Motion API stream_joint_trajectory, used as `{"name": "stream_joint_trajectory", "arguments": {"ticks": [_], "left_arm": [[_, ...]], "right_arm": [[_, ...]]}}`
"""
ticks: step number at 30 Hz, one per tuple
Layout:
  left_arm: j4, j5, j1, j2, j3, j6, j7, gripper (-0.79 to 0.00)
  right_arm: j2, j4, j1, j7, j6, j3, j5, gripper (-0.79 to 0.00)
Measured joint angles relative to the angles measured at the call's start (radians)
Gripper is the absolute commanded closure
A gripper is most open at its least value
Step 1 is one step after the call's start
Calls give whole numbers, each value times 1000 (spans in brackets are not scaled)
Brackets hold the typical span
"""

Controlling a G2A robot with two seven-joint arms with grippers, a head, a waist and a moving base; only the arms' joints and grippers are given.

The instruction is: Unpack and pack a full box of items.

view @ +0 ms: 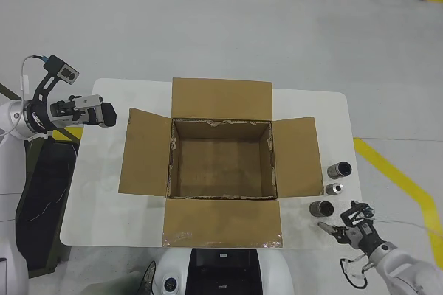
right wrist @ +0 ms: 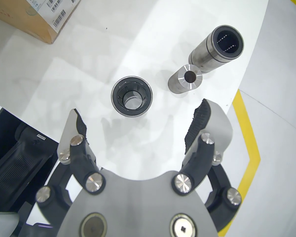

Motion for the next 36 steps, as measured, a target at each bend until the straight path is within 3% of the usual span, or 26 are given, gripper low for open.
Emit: {"name": "stream_joint_trajectory", "arguments": {"ticks": [31,34,36], "left_arm": [[0,0,0,0,0,0,0,-785],[0,0,0,0,0,0,0,-785],[0,0,0,0,0,0,0,-785]], "right_arm": [[8,166,140,20,-27,-114,16,-680],[8,175,150,17,-29,-123,25,-610],[9,179,157,18,-29,-127,27,-517]]}}
